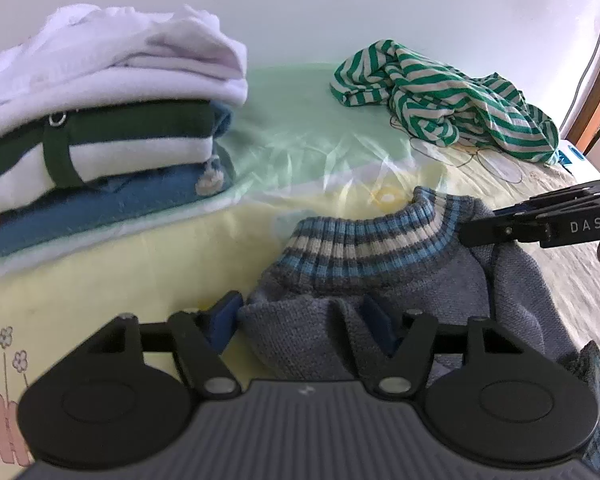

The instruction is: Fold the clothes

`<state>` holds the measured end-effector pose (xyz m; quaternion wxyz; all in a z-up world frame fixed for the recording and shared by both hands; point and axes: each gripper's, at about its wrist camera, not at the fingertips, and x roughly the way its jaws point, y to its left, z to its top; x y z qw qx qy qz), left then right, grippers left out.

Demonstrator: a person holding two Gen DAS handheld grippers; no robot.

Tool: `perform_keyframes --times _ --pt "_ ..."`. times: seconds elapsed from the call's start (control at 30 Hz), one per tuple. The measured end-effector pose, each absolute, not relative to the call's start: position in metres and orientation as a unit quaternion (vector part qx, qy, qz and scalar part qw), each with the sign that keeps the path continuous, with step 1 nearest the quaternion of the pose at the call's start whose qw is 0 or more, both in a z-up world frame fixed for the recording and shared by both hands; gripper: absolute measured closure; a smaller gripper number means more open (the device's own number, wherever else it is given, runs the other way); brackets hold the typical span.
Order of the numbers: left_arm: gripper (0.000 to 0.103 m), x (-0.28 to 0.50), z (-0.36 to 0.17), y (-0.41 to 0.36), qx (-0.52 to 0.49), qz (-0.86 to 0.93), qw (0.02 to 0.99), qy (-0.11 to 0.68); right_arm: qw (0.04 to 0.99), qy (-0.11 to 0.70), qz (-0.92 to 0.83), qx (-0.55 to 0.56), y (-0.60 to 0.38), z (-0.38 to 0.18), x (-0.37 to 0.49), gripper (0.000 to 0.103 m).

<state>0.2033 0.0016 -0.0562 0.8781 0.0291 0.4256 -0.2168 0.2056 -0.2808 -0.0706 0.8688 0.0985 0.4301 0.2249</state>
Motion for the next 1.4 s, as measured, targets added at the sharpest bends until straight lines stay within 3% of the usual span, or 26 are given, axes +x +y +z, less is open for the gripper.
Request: perform_keyframes --times 0.07,0.13,0.3,0.33,0.37,0.4,0.47,0.53,0.7,0.77,0.83,0.93,1.0,1.07,1.13,1.3,1.4 --pt "0.010 0.206 -0.058 0.007 0.002 -0.239 0.870 0.431 0.864 0.434 0.228 0.114 -0.285 -0.071 0.207 0.071" --pt "0.009 0.208 -0.059 0.012 -0.022 -0.250 0.866 0.433 0.859 0.435 0.230 0.140 -0.289 -0.073 0.208 0.063" --pt "0.007 0.211 -0.060 0.010 -0.025 -0.255 0.866 0.429 0.859 0.421 0.246 0.155 -0.289 -0.075 0.208 0.055" --pt "0.010 0.211 -0.061 0.009 -0.020 -0.252 0.869 0.426 0.860 0.420 0.247 0.151 -0.287 -0.075 0.209 0.055" --pt "0.022 0.209 -0.060 0.006 -0.009 -0.247 0.873 0.420 0.862 0.419 0.247 0.147 -0.286 -0.075 0.209 0.055" --pt "0.030 0.207 -0.060 0.004 0.004 -0.244 0.877 0.414 0.863 0.418 0.246 0.139 -0.285 -0.075 0.209 0.060" --pt "0.035 0.204 -0.061 0.004 0.017 -0.242 0.881 0.406 0.868 0.418 0.240 0.120 -0.285 -0.075 0.208 0.075" --pt "0.043 0.202 -0.061 0.007 0.022 -0.239 0.884 0.402 0.866 0.423 0.239 0.119 -0.289 -0.076 0.210 0.084" --pt "0.064 0.202 -0.059 0.013 0.004 -0.221 0.886 0.408 0.864 0.426 0.240 0.121 -0.291 -0.077 0.210 0.086" --pt "0.071 0.201 -0.058 0.012 0.000 -0.216 0.886 0.411 0.864 0.426 0.236 0.129 -0.291 -0.077 0.210 0.081" --pt "0.073 0.199 -0.058 0.010 0.001 -0.212 0.887 0.410 0.863 0.424 0.239 0.139 -0.291 -0.077 0.209 0.072" --pt "0.073 0.199 -0.058 0.009 0.001 -0.207 0.888 0.411 0.866 0.419 0.239 0.131 -0.286 -0.076 0.209 0.070" --pt "0.066 0.205 -0.058 0.013 -0.015 -0.209 0.886 0.415 0.868 0.417 0.238 0.124 -0.285 -0.076 0.208 0.070" --pt "0.057 0.209 -0.058 0.015 -0.023 -0.208 0.885 0.416 0.871 0.416 0.236 0.108 -0.283 -0.075 0.208 0.077" --pt "0.059 0.209 -0.058 0.010 -0.013 -0.206 0.886 0.415 0.875 0.416 0.231 0.086 -0.280 -0.074 0.207 0.084" --pt "0.084 0.198 -0.055 -0.003 0.033 -0.200 0.895 0.399 0.878 0.416 0.222 0.080 -0.280 -0.070 0.204 0.088" --pt "0.089 0.196 -0.051 0.001 0.027 -0.190 0.898 0.396 0.880 0.410 0.222 0.092 -0.283 -0.068 0.201 0.088"
